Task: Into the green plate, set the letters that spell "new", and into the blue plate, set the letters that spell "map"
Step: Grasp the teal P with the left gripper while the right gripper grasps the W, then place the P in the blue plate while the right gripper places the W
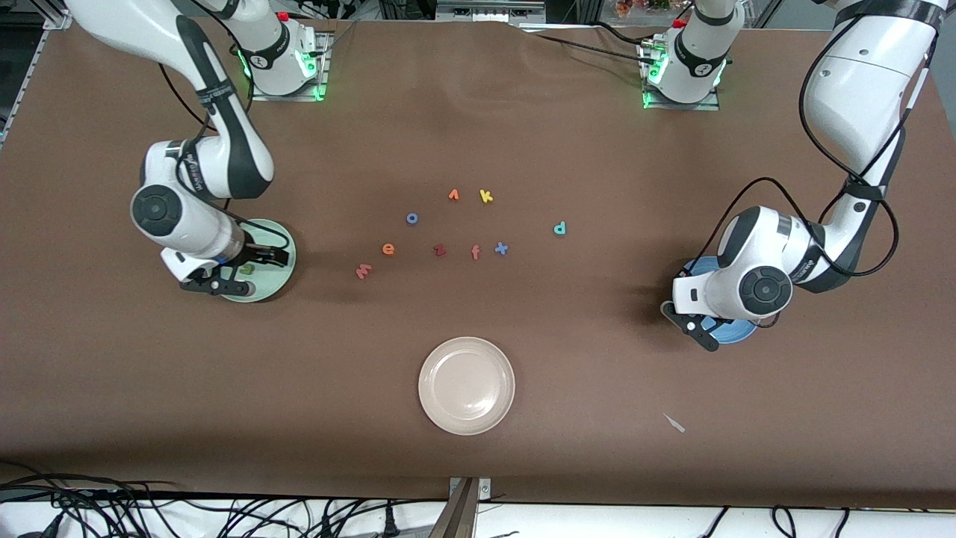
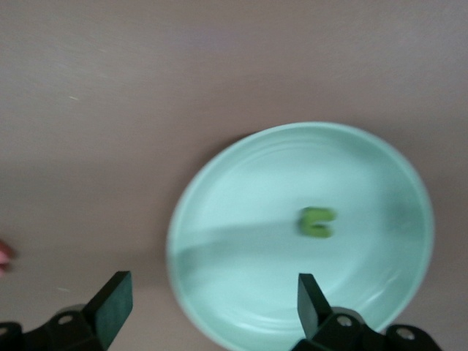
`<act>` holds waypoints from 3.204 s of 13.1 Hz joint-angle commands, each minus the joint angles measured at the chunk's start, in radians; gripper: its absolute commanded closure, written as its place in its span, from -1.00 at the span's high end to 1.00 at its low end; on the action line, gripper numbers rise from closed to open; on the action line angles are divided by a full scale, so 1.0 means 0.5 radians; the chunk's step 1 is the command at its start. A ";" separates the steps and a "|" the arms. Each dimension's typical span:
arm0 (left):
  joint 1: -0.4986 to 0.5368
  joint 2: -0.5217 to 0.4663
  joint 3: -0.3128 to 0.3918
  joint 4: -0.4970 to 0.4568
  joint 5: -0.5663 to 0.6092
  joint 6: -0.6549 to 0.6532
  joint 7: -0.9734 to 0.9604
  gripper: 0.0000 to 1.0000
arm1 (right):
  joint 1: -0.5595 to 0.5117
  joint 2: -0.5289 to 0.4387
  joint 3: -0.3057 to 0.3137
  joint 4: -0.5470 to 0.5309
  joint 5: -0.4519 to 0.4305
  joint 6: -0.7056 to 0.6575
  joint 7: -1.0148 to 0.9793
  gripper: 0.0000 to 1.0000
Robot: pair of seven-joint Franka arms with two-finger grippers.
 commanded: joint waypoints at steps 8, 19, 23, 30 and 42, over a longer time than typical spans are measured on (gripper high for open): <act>-0.203 -0.151 -0.572 -0.222 -0.212 -0.067 -1.709 1.00 | 0.121 0.286 0.258 0.370 0.033 0.039 1.421 1.00; -0.338 -0.001 -0.554 -0.654 0.250 0.654 -2.395 0.32 | 0.269 0.575 0.258 0.481 0.045 0.315 1.831 0.91; -0.329 0.033 -0.557 -0.664 0.334 0.651 -2.476 0.32 | 0.269 0.536 0.261 0.407 0.048 0.306 1.828 0.82; -0.320 0.027 -0.560 -0.667 0.334 0.630 -2.537 -1.00 | 0.266 0.385 0.258 0.217 0.048 0.324 1.788 0.82; 0.004 -0.071 -0.563 -0.026 0.304 -0.300 -1.459 -1.00 | 0.266 0.385 0.286 0.103 0.051 0.478 1.785 0.13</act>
